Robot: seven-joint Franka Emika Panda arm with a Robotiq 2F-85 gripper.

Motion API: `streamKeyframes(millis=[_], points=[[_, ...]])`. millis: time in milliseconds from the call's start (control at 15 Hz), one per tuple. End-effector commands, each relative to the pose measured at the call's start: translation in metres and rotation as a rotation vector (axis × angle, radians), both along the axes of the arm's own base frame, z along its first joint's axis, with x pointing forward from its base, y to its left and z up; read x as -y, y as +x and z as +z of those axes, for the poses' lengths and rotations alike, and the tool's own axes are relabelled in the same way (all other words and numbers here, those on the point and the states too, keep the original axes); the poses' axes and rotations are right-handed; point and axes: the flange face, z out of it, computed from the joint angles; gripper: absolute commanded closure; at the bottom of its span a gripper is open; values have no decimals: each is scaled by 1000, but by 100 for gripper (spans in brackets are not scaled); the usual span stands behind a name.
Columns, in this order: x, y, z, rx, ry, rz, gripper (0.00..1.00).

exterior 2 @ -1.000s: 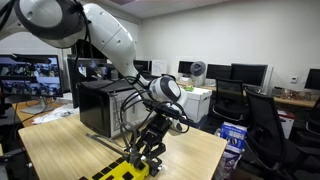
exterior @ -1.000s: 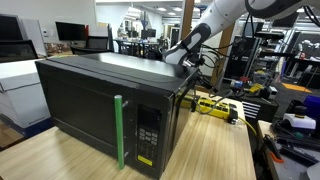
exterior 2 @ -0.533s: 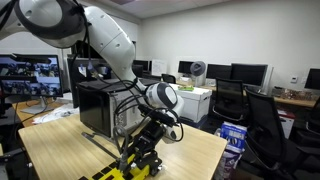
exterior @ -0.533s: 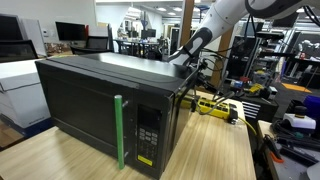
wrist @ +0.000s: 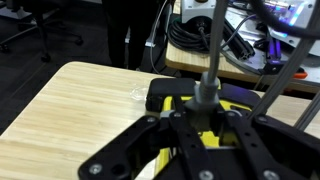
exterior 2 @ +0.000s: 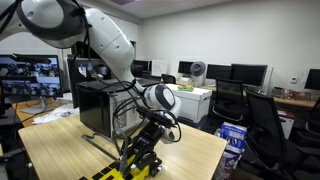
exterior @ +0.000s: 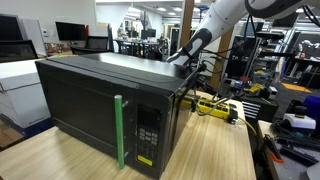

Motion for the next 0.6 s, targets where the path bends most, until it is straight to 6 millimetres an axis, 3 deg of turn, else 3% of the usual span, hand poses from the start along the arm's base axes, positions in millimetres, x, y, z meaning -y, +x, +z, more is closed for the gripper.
streamKeyframes(millis=[0, 533], points=[[-3, 0, 1, 27, -35, 2, 92], [-5, 7, -7, 52, -42, 8, 92]])
